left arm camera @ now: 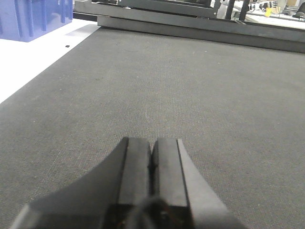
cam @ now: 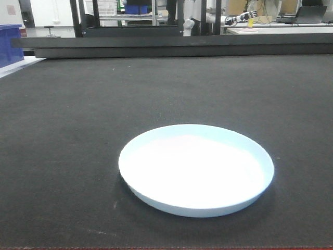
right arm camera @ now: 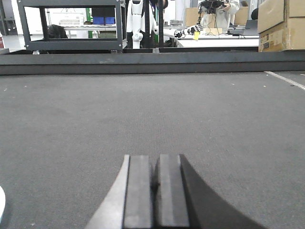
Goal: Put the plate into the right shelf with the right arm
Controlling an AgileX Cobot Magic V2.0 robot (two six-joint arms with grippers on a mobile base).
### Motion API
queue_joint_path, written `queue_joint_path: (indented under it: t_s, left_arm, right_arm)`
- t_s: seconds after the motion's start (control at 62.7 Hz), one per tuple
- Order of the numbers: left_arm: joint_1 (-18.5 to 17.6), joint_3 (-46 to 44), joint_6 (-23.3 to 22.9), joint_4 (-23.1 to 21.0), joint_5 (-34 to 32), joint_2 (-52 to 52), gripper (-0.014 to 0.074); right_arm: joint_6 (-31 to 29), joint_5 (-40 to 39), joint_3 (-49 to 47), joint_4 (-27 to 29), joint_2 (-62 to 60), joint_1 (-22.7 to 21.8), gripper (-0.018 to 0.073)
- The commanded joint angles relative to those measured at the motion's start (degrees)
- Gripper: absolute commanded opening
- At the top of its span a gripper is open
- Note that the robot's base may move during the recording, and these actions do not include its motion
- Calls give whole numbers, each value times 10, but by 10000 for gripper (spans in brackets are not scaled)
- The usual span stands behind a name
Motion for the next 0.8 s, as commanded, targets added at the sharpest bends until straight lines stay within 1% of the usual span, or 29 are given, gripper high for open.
queue_joint_path:
  t_s: [0.0, 0.446, 0.574, 0.701, 0.781]
  left_arm:
    - [-1, 6, -4, -5, -52, -6, -128]
    - [-1, 6, -4, -5, -52, -6, -128]
    - [-1, 6, -4, -5, -52, -6, -128]
    - [-1, 6, -4, -5, -52, -6, -128]
    - [-1, 6, -4, -5, -52, -6, -128]
  right_arm:
    - [-4, -51, -9, -5, -10, -1, 54]
    - [-4, -54, -9, -10, -10, -1, 54]
    - [-4, -111, -9, -9, -10, -1, 54]
    - [1, -205, -18, -9, -10, -1, 54]
    - [1, -216, -49, -10, -10, -1, 54]
